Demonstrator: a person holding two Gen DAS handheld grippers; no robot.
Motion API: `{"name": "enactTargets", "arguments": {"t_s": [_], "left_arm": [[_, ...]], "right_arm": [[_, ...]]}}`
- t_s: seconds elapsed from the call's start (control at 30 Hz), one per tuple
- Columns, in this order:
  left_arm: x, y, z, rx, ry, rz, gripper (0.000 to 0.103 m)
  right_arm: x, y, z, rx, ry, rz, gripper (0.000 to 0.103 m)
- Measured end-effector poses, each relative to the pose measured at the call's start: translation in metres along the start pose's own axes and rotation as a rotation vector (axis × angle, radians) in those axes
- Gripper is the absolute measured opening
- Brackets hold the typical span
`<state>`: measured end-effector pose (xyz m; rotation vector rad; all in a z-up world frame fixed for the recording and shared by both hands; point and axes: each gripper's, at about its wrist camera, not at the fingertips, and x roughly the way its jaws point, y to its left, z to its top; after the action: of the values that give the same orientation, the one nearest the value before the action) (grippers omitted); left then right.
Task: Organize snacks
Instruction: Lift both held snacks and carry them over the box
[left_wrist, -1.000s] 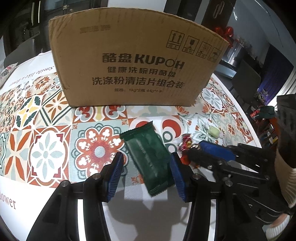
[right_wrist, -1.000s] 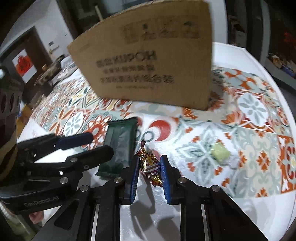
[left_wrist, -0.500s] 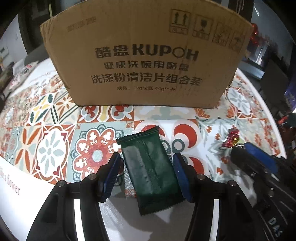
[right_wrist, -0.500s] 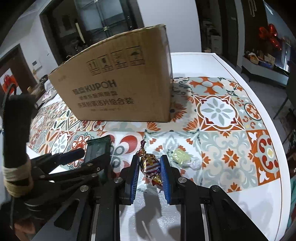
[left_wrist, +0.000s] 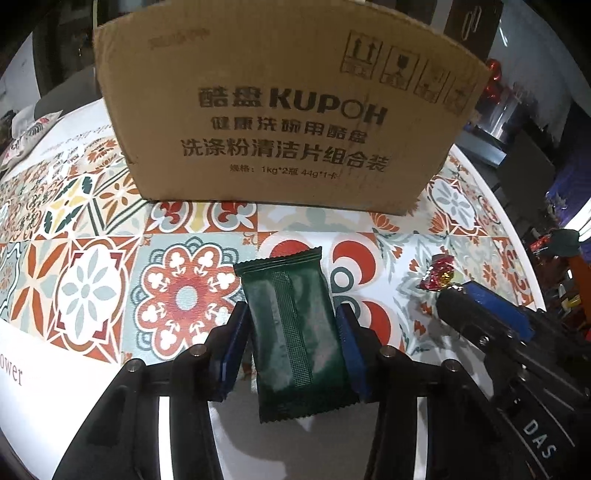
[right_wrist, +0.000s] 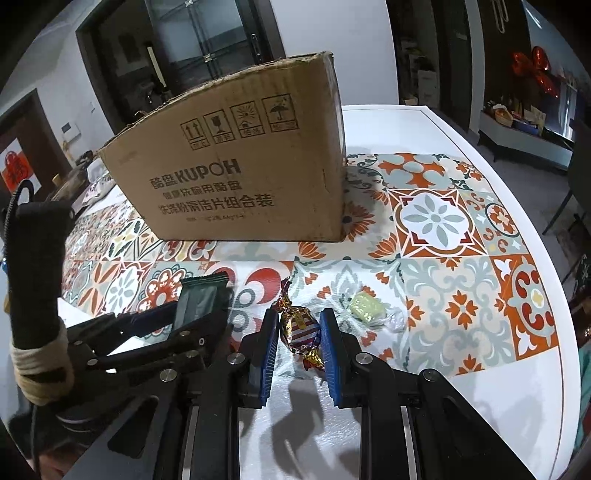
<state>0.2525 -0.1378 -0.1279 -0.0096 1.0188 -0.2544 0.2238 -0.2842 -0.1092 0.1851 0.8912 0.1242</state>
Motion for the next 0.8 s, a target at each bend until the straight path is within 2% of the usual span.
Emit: {"name": "enactTargets", "arguments": {"t_s": [0.43,0.8], "left_arm": [[-0.055,0.012,0.003,0.050,-0.090,-0.065,0.047],[-0.106,0.024,0.022,0.068,-0.203,-0.078,0.047]], "right_arm": [[-0.024,0.015,0.002,0.008,-0.026,-0.001,0.024],[-0.067,0.036,0.025,-0.015,-0.131,-0.015,0.024]]}}
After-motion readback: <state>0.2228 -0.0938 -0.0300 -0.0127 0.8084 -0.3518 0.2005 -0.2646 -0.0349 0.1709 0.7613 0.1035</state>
